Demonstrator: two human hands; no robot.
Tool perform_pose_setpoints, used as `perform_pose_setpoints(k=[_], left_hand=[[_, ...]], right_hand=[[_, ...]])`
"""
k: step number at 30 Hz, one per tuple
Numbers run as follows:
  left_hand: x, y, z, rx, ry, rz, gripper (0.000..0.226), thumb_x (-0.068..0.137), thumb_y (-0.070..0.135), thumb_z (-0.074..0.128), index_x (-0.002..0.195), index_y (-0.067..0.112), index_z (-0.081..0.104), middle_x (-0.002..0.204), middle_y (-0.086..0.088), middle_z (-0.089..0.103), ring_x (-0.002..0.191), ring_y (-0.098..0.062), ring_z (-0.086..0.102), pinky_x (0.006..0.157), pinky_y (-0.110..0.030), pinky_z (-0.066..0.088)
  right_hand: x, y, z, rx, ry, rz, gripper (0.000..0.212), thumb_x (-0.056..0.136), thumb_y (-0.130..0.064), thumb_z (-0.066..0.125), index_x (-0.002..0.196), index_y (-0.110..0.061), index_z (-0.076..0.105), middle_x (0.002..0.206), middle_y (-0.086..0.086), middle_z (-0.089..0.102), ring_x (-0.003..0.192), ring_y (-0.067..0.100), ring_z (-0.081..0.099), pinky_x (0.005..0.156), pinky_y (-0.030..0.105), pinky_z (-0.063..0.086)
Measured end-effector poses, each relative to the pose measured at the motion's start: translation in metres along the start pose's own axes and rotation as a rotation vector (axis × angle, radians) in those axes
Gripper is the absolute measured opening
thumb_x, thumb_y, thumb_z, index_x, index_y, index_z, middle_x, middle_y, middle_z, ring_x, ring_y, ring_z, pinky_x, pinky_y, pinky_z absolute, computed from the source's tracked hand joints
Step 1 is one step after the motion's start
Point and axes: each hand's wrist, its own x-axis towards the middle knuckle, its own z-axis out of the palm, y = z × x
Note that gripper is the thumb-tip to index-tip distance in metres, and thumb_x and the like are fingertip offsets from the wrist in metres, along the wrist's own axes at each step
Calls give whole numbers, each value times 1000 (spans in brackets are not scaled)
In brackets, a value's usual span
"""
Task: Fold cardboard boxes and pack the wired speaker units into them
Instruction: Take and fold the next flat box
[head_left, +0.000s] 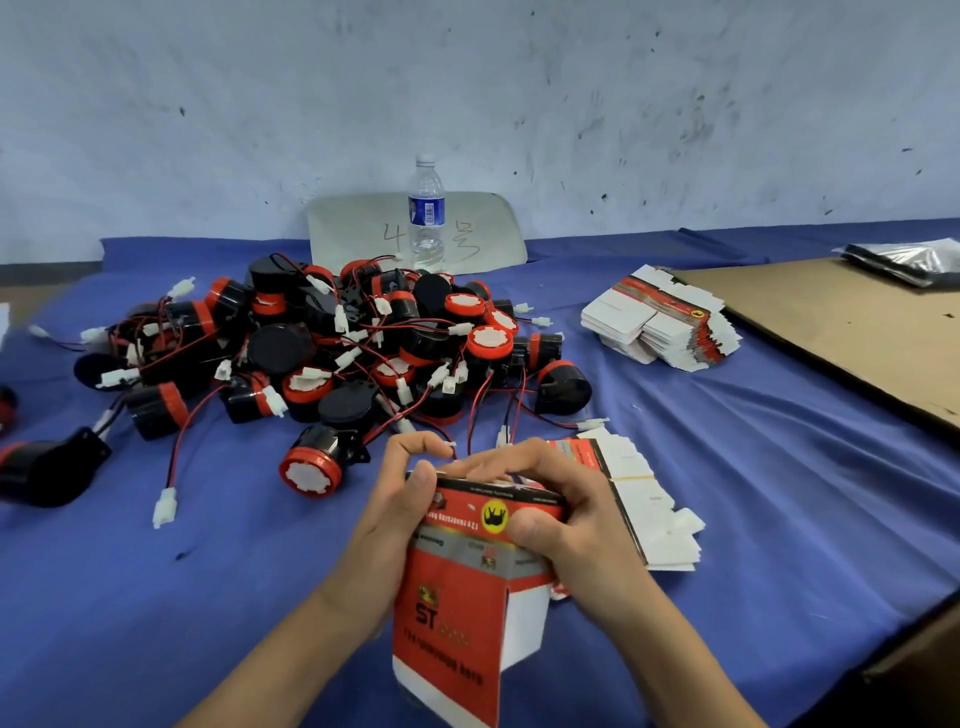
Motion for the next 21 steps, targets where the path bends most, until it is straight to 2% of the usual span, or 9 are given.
perform_pose_setpoints(k=[2,5,9,11,13,15,18,19,21], left_hand=[[0,-1,1,-47,-8,-26,54,55,74,75,89,36,59,93,-17,68,73,-31,68,59,-38,58],[0,-2,0,-54,-18,-44,56,56,74,75,90,34,59,95,-17,67,76,-32,67,62,-40,58],[1,-2,0,-32,-17,-81,65,55,76,74,97,29,57,101,-22,66,80,-37,66,66,-43,58],[1,-2,-1,-17,-15,-91,72,55,76,74,103,25,55,100,-22,67,79,-37,68,64,-42,59],[1,-2,-1,-16,-17,-85,76,55,75,74,105,23,54,99,-21,67,78,-35,68,63,-39,58],[1,-1,0,-19,-28,-69,74,54,74,75,104,22,56,100,-19,68,78,-33,69,63,-38,58],[1,0,2,-23,-38,-57,77,53,74,76,105,20,55,101,-18,68,78,-33,69,63,-37,58],[1,-1,2,-25,-38,-48,78,54,74,76,106,19,55,102,-19,67,78,-33,69,64,-38,59],[2,0,1,-37,-35,-12,73,56,72,75,105,21,58,104,-24,65,80,-34,68,66,-40,59]], right_hand=[[0,2,3,-22,33,8,50,66,-55,78,89,-12,70,97,5,72,88,21,69,71,30,54],[-1,4,5,-9,35,6,32,69,-38,74,83,-10,69,82,-7,70,73,8,66,63,18,50],[-2,3,4,-15,36,-8,28,68,-36,70,75,-9,64,74,-7,69,66,6,66,57,15,48],[-1,1,5,-18,48,-11,28,65,-38,73,75,-15,60,74,-6,68,68,5,67,56,15,49],[-1,1,5,8,62,-7,39,59,-53,81,71,-23,60,74,-2,68,71,7,68,57,17,49],[0,2,5,30,57,-2,43,58,-63,79,68,-25,61,73,-2,68,70,7,67,57,17,49],[0,1,3,17,22,-24,29,64,-47,79,66,-24,62,69,-7,67,69,3,66,57,15,48],[0,1,3,15,16,-23,28,64,-48,79,66,-25,63,71,-7,67,69,4,66,58,15,48],[1,1,3,38,28,-14,42,64,-59,77,75,-20,64,84,-4,70,77,9,67,63,19,51]])
